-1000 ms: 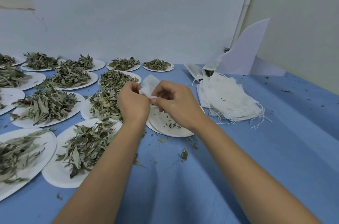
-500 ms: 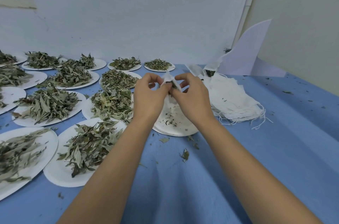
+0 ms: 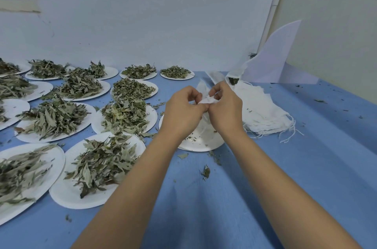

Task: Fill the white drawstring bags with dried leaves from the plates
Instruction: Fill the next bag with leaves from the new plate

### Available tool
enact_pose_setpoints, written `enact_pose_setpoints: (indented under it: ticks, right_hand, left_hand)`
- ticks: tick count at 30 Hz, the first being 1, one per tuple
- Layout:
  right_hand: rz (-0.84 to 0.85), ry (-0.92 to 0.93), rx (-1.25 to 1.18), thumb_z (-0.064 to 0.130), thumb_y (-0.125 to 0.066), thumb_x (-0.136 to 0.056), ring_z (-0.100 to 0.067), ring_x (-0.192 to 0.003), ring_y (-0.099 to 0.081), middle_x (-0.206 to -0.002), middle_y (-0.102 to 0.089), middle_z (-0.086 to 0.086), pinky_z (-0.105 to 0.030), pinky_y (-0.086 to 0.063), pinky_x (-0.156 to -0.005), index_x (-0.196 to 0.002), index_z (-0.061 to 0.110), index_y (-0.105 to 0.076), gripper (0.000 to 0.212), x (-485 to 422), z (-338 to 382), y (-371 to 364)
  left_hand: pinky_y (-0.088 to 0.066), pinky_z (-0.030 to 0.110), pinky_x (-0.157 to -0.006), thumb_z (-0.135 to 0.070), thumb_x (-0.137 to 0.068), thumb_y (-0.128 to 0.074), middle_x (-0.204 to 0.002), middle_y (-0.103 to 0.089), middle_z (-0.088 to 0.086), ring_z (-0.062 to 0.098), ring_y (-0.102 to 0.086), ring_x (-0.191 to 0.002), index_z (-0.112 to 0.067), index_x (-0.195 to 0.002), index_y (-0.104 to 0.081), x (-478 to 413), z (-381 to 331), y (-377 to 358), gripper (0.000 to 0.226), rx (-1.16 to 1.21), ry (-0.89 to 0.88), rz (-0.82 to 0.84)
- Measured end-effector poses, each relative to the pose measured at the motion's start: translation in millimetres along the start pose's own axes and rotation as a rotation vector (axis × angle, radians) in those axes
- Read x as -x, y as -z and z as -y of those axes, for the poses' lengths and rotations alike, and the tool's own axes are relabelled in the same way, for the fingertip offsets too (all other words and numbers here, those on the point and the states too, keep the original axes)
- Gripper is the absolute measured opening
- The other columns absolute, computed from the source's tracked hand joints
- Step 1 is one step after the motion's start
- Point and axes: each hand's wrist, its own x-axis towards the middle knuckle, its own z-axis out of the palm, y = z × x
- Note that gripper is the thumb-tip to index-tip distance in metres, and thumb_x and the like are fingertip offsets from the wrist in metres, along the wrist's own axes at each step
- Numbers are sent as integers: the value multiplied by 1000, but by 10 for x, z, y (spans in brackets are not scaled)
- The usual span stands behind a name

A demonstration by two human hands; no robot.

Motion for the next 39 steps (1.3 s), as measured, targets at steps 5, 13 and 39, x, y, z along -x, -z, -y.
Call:
enact_pose_setpoints:
  ticks: [5,13,39]
  right_hand:
    - [58,7,-56,0,-61,-74,5,-74,-49,-89,-58,9,-13,-39,-64,-87,23,-56,27,-10,5,7]
    - [236,-96,-472,11,-65,-85,-4,-89,-65,-89,-72,12,-15,-50,-75,-91,27,-72,19,-18,86,65]
    - [-113,-637,-927,-2,-53,-91,-23,-70,-55,-69,-43,-5,-25,-58,-66,-78,4,-52,14,-219,15,177]
  left_hand:
    - [-58,41,-78,-11,-82,-68,-106,-60,-10,14,-67,-87,-16,-81,-56,-12,-27,69,13,59,66,39]
    - [-57,21,-72,3,-96,-34,-119,-42,-24,-27,-51,-75,-28,-134,-44,-39,54,168,50,42,-97,12]
    - [-52,39,-84,4,-91,-37,-121,-51,-5,2,-63,-87,-27,-107,-52,-166,54,212,38,0,-109,-260]
